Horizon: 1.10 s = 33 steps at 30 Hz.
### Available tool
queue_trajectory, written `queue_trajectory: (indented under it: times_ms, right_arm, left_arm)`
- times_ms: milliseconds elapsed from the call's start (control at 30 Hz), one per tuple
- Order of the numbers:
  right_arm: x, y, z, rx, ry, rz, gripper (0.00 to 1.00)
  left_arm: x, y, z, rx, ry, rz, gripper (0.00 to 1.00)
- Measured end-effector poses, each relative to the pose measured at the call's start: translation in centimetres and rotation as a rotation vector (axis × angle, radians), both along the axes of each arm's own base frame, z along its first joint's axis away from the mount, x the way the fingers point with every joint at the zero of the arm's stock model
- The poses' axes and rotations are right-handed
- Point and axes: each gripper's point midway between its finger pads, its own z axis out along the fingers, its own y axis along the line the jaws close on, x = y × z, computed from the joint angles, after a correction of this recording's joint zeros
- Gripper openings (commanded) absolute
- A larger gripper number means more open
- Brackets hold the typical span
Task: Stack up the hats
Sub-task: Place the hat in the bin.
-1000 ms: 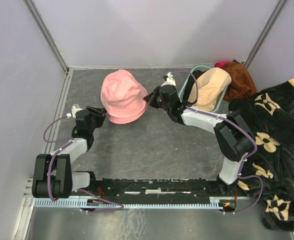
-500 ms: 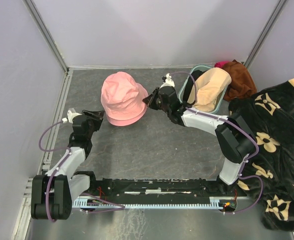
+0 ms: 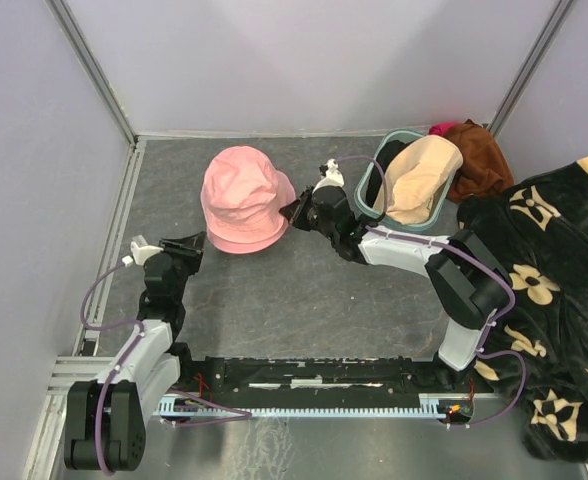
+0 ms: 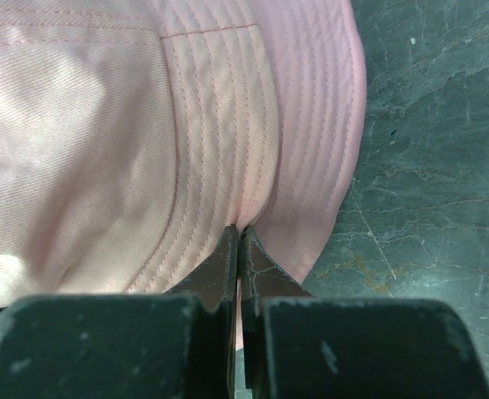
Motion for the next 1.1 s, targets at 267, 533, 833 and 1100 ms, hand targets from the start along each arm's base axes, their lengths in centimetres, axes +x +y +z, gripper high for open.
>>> queue_trajectory:
  times_ms: [267, 533, 833, 1100]
  right_arm:
    - [-1.4, 1.3, -0.2, 0.008, -0.004, 0.018, 0.03]
    - [-2.6, 2.3, -0.2, 0.012, -0.007, 0.035, 0.03]
    - [-3.4, 3.1, -0.1, 0.017, -0.01, 0.045, 0.04]
    - [-3.9, 3.3, -0.5, 0.001, -0.013, 0.055, 0.32]
  left_arm:
    - [0.9, -0.5, 2.9, -0.034, -0.132, -0.017, 0.46]
    - [1.3, -0.9, 3.5, -0.045, -0.162, -0.039, 0.47]
    - [1.6, -0.9, 3.4, -0.05, -0.17, -0.039, 0.27]
    - [1.8, -0.4, 3.4, -0.046, -0.17, -0.011, 0.06]
